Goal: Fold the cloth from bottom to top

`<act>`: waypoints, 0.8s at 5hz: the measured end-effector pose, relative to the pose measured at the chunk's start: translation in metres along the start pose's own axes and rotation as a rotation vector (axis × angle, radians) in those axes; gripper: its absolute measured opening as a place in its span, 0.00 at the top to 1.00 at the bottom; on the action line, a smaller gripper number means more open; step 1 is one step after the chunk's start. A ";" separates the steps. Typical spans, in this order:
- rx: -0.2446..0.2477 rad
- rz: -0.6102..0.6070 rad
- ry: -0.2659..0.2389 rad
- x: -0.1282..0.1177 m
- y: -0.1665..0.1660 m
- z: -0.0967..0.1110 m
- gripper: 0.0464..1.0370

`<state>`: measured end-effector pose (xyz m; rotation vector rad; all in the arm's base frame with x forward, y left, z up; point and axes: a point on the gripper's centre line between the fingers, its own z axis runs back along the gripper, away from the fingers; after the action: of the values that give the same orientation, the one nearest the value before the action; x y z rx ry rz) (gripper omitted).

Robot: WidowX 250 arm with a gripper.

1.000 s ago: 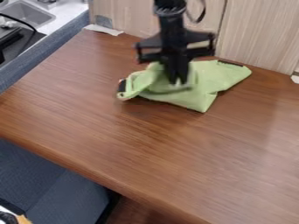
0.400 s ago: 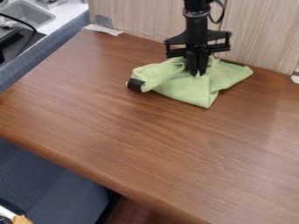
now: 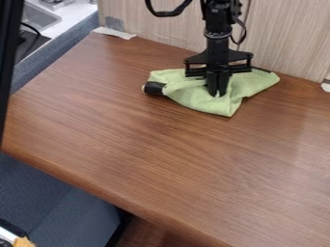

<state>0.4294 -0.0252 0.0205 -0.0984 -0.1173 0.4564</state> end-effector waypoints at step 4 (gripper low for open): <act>0.113 0.028 0.038 -0.010 0.025 0.004 0.27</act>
<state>0.4091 -0.0075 0.0207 0.0024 -0.0522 0.4881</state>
